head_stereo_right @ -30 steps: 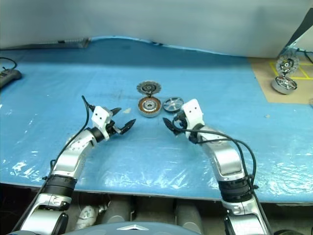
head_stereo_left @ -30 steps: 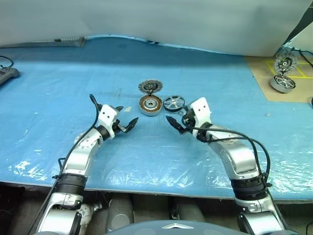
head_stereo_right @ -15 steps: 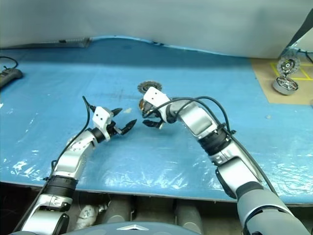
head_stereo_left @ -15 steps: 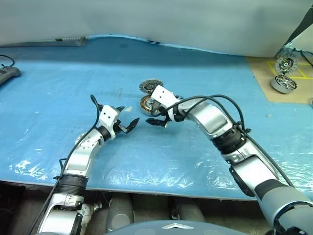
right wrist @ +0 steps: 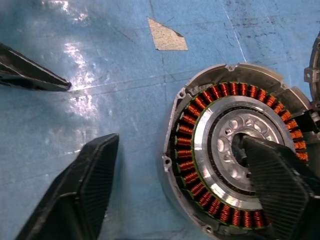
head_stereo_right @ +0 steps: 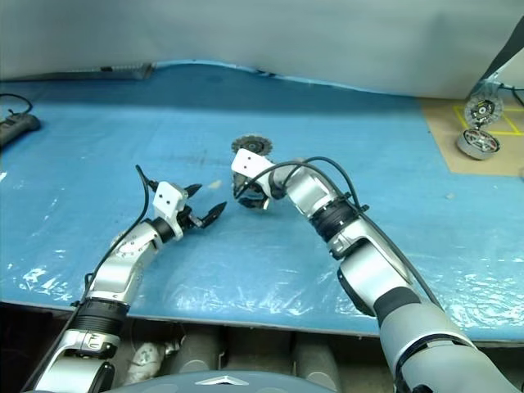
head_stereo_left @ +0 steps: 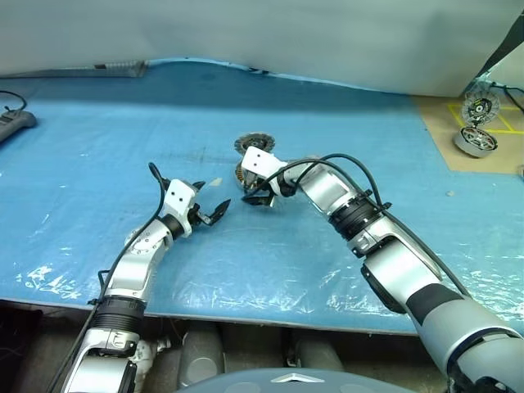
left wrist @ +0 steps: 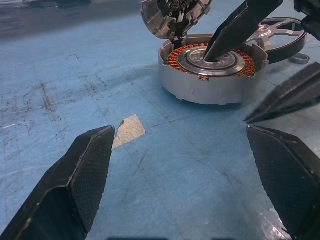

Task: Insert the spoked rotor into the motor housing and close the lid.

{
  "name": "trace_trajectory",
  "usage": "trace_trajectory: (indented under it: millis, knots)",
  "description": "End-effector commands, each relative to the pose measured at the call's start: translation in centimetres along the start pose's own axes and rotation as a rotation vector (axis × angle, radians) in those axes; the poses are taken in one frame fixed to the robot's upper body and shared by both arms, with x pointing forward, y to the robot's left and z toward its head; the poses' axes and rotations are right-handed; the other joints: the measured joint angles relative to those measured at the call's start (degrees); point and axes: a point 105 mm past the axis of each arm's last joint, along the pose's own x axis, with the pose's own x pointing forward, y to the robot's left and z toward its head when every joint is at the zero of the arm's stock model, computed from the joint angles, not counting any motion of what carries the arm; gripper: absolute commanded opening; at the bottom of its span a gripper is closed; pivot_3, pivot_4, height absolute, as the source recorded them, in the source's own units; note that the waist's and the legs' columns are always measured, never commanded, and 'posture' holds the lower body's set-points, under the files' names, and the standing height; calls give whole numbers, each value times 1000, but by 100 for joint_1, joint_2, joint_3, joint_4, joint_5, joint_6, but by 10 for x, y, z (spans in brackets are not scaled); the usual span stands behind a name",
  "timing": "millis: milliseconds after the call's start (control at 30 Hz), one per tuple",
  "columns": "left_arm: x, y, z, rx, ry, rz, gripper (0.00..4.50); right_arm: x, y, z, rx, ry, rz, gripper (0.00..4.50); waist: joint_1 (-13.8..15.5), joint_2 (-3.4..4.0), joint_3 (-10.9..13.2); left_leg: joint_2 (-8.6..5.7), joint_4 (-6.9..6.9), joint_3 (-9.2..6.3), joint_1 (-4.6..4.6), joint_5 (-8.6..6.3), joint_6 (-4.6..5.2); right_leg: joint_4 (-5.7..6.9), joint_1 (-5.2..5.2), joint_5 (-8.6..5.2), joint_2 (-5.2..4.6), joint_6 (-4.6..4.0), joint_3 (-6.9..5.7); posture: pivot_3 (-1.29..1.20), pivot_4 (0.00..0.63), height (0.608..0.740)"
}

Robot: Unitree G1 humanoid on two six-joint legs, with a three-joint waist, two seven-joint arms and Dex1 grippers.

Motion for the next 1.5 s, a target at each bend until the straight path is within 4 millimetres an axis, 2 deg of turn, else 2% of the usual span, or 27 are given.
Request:
trace_trajectory:
  millis: [33, 133, 233, 467, 700, 900, 1067, 1267, 1500]
  knots:
    - [0, 3, 14, 36, -54, 9, 4500, 1, 0, -8, -15, 46, 28, 2903, 2, 0, 0, 0, 0, 0, 0, 1, 1, 0, 0, 0, 0, 0, 0, 0, 150, 740]
    - [0, 2, 15, 35, -55, 10, 4500, 2, 2, -5, -19, 46, 43, 1877, 1, 0, 0, 1, 0, 0, -1, 2, 3, -1, 1, 0, -1, -1, 0, 0, 150, 740]
    - [0, 3, 15, 34, -58, 14, 4500, 1, 8, 4, -1, 19, 64, 1854, -3, 0, 0, 2, 0, 0, 1, 2, 4, 1, 2, 0, 0, -2, -1, 0, 150, 740]
    - [-4, 3, 12, 33, -55, 21, 4500, -11, 47, 24, 149, -29, 132, 1853, -5, 0, 0, 4, -3, -1, 2, 3, 5, -2, 1, 0, 4, -2, -5, 0, 150, 740]
    - [-7, -3, 10, 33, -50, -1, 4500, -25, 76, 14, 256, 8, 111, 1852, 14, 0, 0, 2, -4, -4, 7, 3, 5, -2, 5, 0, 0, -1, -3, 0, 150, 740]
    - [-10, -13, 13, 24, -75, -57, 4500, -31, 83, 11, 284, 11, 86, 1851, 19, 0, 0, 1, -5, -5, 11, 3, 4, -4, 7, 0, -1, -1, 1, 0, 150, 740]
    - [-23, -28, 19, 18, -109, -161, 4500, -31, 82, 11, 294, 13, 66, 1851, 22, 0, -1, 1, -10, -5, 11, 3, 4, -6, 7, 0, -1, -1, 2, 0, 150, 740]
    - [-41, -34, 15, 34, -85, -212, 4500, -27, 84, 10, 295, 14, 67, 1851, 2, 3, -1, 1, -13, -4, 17, 3, 4, -5, 6, -1, 0, -1, 3, 0, 150, 740]
    - [-52, -42, 9, 29, -61, -243, 4500, -24, 84, 15, 310, -1, 64, 1851, -7, 3, -1, 1, -14, -4, 26, 3, 4, -2, 8, -1, 1, 0, 6, 0, 150, 740]
